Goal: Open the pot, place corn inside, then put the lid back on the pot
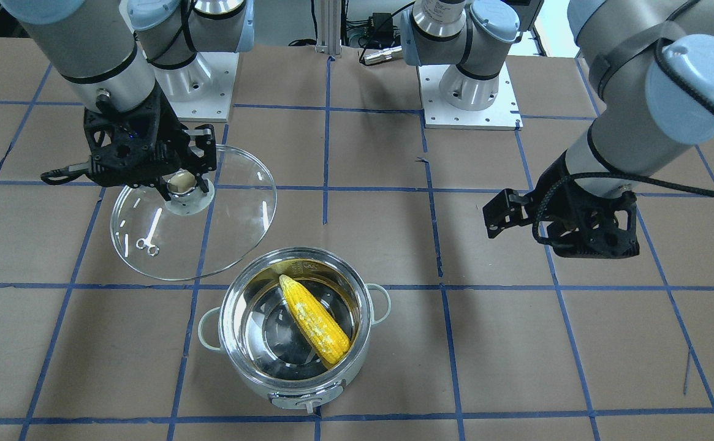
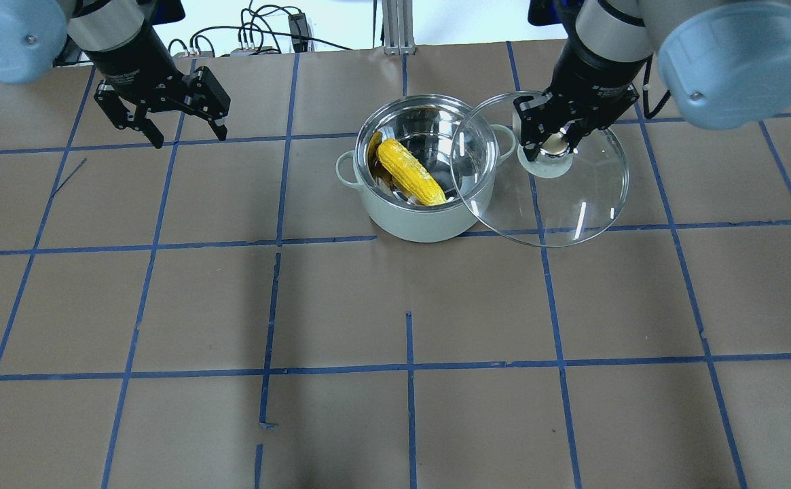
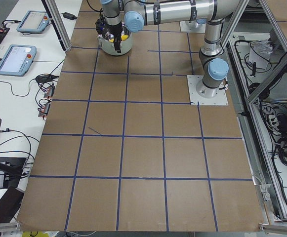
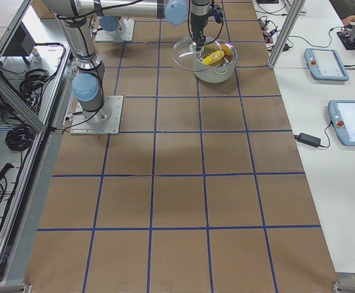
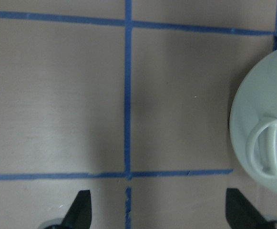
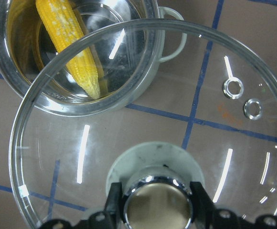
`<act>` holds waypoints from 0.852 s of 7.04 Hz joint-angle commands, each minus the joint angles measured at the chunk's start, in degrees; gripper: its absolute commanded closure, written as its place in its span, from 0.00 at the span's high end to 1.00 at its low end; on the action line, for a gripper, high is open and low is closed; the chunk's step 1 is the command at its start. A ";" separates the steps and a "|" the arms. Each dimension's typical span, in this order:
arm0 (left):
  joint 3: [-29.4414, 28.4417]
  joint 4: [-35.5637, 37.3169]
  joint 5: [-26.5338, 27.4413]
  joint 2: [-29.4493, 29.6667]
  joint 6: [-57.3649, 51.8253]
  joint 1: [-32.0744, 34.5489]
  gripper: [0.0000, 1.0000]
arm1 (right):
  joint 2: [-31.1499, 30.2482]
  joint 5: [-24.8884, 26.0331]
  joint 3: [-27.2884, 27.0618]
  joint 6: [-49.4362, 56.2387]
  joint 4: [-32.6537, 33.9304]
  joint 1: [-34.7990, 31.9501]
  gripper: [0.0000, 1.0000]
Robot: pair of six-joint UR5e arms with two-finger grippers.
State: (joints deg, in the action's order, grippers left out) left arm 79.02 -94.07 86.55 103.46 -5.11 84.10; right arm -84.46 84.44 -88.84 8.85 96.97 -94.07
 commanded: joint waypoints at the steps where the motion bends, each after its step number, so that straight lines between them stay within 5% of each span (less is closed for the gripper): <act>1: -3.17 -6.56 0.29 0.16 0.19 -0.25 1.00 | 6.11 -0.24 6.01 -3.93 1.91 -3.48 0.32; 6: -1.77 -9.11 3.28 -2.74 4.72 0.62 1.00 | 18.00 -0.59 10.88 -9.91 7.97 -8.50 0.32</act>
State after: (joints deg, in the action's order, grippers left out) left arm 76.65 -102.66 89.22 101.20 -3.52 84.32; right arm -68.44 83.88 -78.24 -0.56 103.75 -101.72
